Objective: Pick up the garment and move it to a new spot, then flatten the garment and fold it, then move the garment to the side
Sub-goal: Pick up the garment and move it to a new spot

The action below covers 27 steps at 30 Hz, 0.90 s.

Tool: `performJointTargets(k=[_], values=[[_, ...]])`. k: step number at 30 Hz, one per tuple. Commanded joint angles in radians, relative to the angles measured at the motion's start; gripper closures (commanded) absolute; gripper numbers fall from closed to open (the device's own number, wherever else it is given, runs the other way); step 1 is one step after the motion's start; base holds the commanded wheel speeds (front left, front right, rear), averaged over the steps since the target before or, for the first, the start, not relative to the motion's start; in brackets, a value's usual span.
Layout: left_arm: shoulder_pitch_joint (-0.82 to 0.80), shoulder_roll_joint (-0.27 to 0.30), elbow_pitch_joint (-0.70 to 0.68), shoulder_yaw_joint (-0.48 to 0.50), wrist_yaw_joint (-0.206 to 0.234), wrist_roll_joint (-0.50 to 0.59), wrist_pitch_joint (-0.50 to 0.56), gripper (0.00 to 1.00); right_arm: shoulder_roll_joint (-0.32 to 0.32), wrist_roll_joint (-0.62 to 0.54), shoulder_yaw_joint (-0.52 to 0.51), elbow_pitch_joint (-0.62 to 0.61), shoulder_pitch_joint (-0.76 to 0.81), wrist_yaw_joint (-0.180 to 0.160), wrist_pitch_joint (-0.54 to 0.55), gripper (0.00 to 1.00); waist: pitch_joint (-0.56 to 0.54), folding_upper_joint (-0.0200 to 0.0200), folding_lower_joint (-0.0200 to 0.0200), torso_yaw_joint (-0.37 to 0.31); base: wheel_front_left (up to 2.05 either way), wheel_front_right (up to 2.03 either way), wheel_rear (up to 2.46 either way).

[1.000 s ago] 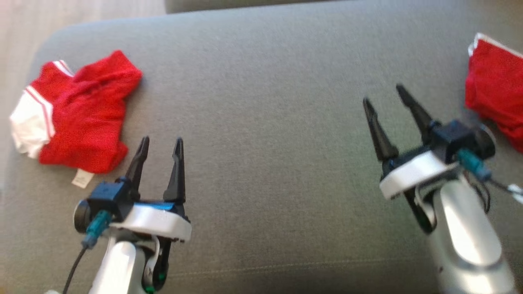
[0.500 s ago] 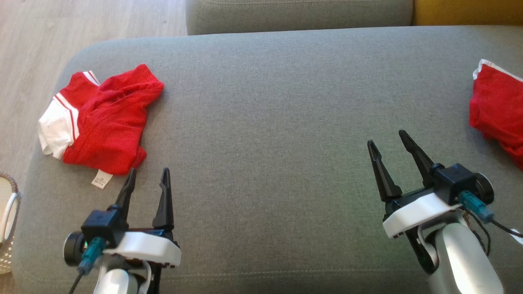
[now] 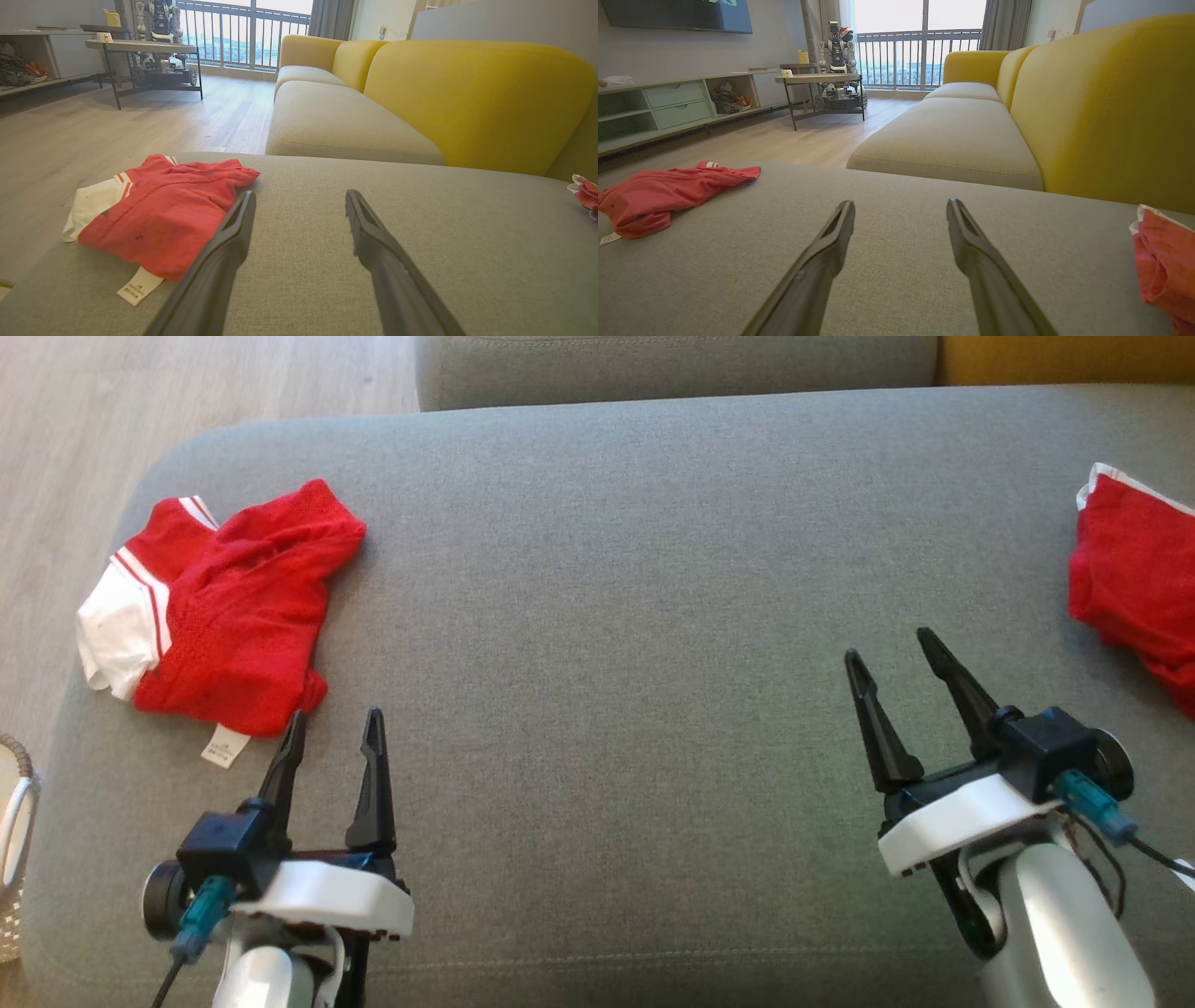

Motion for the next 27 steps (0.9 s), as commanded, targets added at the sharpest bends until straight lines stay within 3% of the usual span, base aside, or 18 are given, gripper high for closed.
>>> performJointTargets(k=[1,9,18,27], values=[[-0.036,0.001,-0.037,0.028,0.003,-0.002,-0.008,0.00,0.007,0.005,0.016,-0.036,-0.016,0.000,-0.006,0.00,0.001,0.0000,0.0000,-0.001,0.00,0.00,0.00],[-0.037,0.001,-0.029,0.029,-0.001,0.006,-0.008,0.00,0.007,0.102,-0.003,-0.023,-0.012,0.000,-0.006,0.00,-0.001,0.0000,0.0000,-0.006,0.00,0.00,0.00],[-0.033,0.001,-0.027,0.025,-0.005,0.008,-0.008,0.00,0.007,0.092,-0.003,-0.020,-0.011,0.000,-0.006,0.00,-0.006,0.0000,0.0000,-0.011,0.00,0.00,0.00],[-0.048,0.001,-0.017,0.036,-0.018,0.015,-0.008,0.00,0.007,0.070,0.007,-0.034,0.011,0.000,-0.006,0.00,0.005,0.0000,0.0000,0.104,0.00,0.00,0.00]])
